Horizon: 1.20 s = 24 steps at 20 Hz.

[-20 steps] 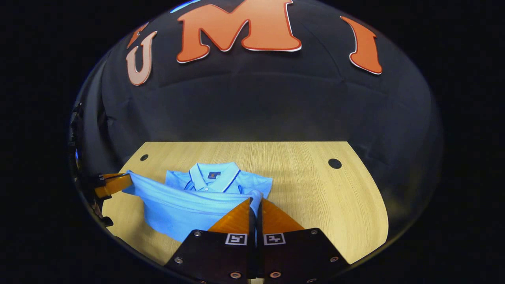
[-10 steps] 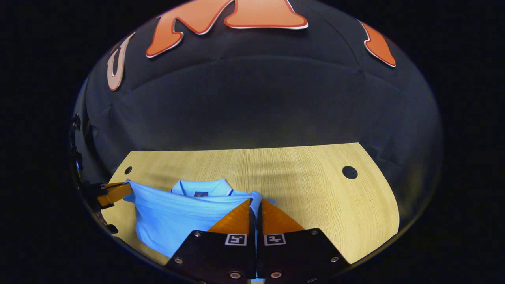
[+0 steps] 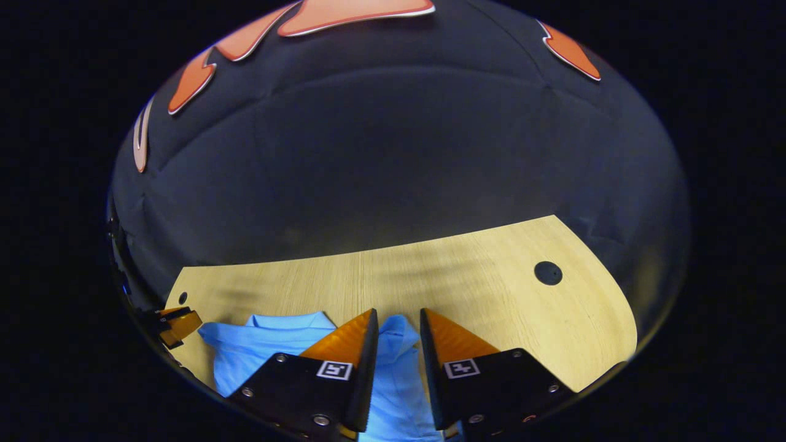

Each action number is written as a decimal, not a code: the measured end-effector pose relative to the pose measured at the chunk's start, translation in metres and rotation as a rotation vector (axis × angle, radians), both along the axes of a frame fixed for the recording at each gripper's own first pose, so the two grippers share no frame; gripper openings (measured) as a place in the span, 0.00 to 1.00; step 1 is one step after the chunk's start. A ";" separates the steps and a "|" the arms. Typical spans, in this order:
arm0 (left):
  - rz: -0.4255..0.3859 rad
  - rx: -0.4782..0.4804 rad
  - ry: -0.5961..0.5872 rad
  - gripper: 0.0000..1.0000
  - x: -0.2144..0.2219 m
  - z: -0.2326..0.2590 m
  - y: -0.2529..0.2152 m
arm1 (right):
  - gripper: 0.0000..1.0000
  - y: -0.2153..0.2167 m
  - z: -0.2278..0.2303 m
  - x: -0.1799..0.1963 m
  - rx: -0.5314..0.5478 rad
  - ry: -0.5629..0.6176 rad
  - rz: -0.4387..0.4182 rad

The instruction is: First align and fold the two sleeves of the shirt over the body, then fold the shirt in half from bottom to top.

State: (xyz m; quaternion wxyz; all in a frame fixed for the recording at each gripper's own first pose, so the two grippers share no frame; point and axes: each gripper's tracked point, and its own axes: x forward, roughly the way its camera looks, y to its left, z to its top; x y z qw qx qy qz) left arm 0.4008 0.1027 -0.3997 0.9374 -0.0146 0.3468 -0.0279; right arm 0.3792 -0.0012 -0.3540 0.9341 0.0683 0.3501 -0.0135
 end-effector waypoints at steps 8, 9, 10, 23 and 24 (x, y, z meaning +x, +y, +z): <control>0.017 0.015 -0.134 1.00 -0.029 0.079 -0.011 | 0.91 0.004 0.077 -0.037 -0.146 -0.150 0.130; 0.017 0.023 -0.157 0.99 -0.037 0.093 -0.015 | 0.93 0.005 0.087 -0.043 -0.155 -0.169 0.139; 0.014 0.027 -0.182 0.99 -0.044 0.108 -0.020 | 0.93 0.008 0.096 -0.051 -0.155 -0.187 0.146; -0.003 0.050 -0.559 0.98 -0.182 0.279 -0.062 | 0.94 0.012 0.222 -0.180 -0.125 -0.415 0.185; 0.003 0.056 -0.572 0.99 -0.196 0.284 -0.063 | 0.94 0.012 0.224 -0.190 -0.122 -0.421 0.183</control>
